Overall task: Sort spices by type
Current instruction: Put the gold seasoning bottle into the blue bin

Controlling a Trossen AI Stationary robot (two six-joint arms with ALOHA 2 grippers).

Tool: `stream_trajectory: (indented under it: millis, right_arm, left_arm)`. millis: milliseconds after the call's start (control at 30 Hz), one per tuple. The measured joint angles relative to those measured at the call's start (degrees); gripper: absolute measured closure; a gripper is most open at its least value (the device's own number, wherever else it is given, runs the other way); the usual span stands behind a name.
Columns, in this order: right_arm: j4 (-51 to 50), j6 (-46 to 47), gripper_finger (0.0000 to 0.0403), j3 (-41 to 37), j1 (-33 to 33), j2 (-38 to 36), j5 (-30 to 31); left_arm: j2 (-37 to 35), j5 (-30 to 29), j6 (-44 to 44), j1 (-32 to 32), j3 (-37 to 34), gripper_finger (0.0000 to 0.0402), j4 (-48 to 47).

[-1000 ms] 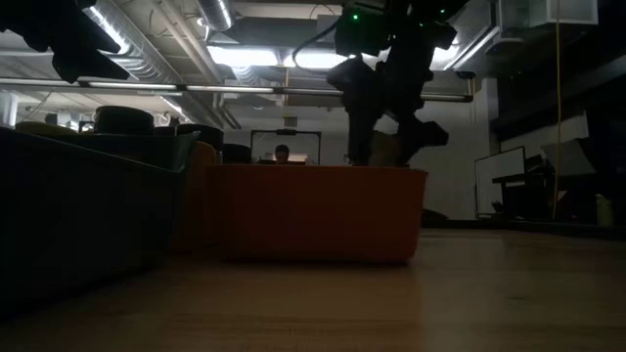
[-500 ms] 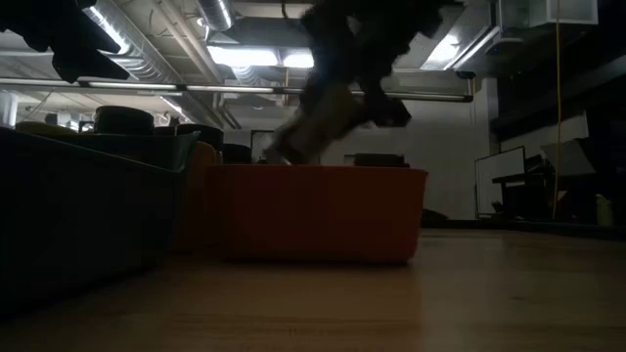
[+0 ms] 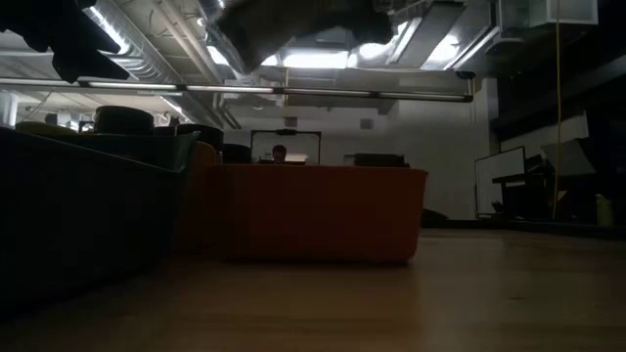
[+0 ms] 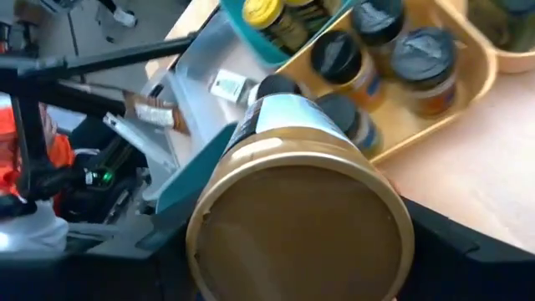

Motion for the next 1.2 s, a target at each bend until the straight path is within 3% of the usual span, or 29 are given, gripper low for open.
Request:
stream_trajectory:
  millis: [200, 533, 900, 1200]
  right_arm:
    - [4.1, -0.1, 0.0117, 0.1, 6.2, 0.5, 5.6]
    - [14.4, -5.2, 0.0115, 0.1, 13.0, 6.8, 7.6]
    - [19.5, -13.4, 0.0114, 0.1, 14.7, 15.2, 7.3]
    - [19.4, -17.5, 0.0114, 0.1, 14.6, 17.9, 7.5]
  left_arm:
    - [0.0, 0.0, 0.0, 0.0, 0.0, 0.0133, 0.0]
    - [0.3, 0.0, -0.6, 0.0, 0.0, 0.0133, 0.2]
    - [0.4, 0.2, -1.1, 0.0, 0.0, 0.0133, 0.4]
    - [1.4, 1.8, 0.2, 0.0, 0.0, 0.0133, 3.4]
